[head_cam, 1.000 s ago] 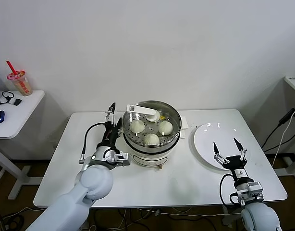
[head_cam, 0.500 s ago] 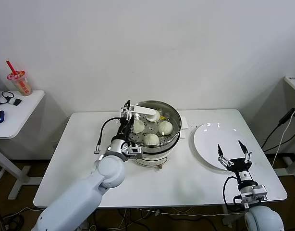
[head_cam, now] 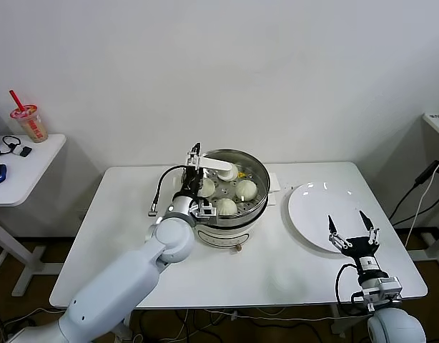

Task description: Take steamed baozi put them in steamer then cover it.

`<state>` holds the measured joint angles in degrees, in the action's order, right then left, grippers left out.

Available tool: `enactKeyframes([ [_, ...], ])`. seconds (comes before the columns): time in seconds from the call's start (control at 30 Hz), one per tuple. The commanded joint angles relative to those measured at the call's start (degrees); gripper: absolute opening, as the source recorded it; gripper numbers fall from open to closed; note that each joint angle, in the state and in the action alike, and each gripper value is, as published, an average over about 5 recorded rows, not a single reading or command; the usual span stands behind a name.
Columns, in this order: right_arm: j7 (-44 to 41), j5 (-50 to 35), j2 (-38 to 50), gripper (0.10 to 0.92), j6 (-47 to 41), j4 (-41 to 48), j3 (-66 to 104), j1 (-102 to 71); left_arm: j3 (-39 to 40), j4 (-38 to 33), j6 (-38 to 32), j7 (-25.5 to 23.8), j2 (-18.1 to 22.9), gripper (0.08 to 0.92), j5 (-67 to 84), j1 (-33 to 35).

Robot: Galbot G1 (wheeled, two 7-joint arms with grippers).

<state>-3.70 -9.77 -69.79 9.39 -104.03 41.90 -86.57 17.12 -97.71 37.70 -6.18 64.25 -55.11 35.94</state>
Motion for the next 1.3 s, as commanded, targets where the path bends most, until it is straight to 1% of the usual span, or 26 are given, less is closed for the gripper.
enactKeyframes([
  [0.03, -0.05, -0.07, -0.06, 0.823, 0.06, 0.17, 0.09, 0.02, 0.75, 3.00, -0.35, -0.07, 1.04, 0.822, 0.60, -2.11],
  [0.13, -0.10, -0.06, -0.07, 0.823, 0.13, 0.44, 0.03, 0.13, 0.78, 3.42, -0.62, 0.06, 1.24, 0.778, 0.64, -2.10],
  [0.17, -0.12, -0.06, -0.07, 0.823, 0.17, 0.57, 0.00, 0.18, 0.80, 3.55, -0.66, 0.13, 1.32, 0.752, 0.64, -2.05],
  [0.43, -0.20, 0.08, -0.21, 0.823, 0.38, 1.71, -0.54, 1.08, 0.78, 4.53, -1.74, 1.33, 1.41, 0.519, -0.15, -1.80],
  [0.73, -0.31, 0.09, 0.17, 0.823, 0.37, 2.09, -0.89, 1.69, 0.07, 4.77, -5.36, 2.64, 1.00, 0.264, -5.08, -1.20],
  [0.83, -0.38, 0.14, 0.32, 0.823, 0.39, 2.39, -1.12, 2.04, -0.19, 4.27, -6.05, 3.17, 0.70, 0.228, -6.26, -1.05],
  [0.97, -0.43, 0.34, 0.40, 0.823, 0.43, 2.96, -1.62, 2.76, -0.70, 2.57, -7.63, 3.45, -0.35, 0.228, -8.97, -0.80],
  [1.07, -0.47, 0.38, 0.43, 0.823, 0.36, 3.11, -1.90, 3.09, -1.30, 0.11, -8.96, 3.26, -1.94, 0.228, -10.81, -0.42],
  [1.2, -0.54, 0.37, 0.92, 0.823, 0.24, 3.26, -2.21, 3.31, -2.70, -4.24, -9.87, 2.46, -5.53, 0.228, -10.94, 0.65],
  [1.3, -0.55, 0.28, 1.58, 0.823, 0.15, 3.31, -2.33, 3.35, -5.56, -7.13, -10.69, 2.19, -9.11, 0.228, -10.01, 2.50],
])
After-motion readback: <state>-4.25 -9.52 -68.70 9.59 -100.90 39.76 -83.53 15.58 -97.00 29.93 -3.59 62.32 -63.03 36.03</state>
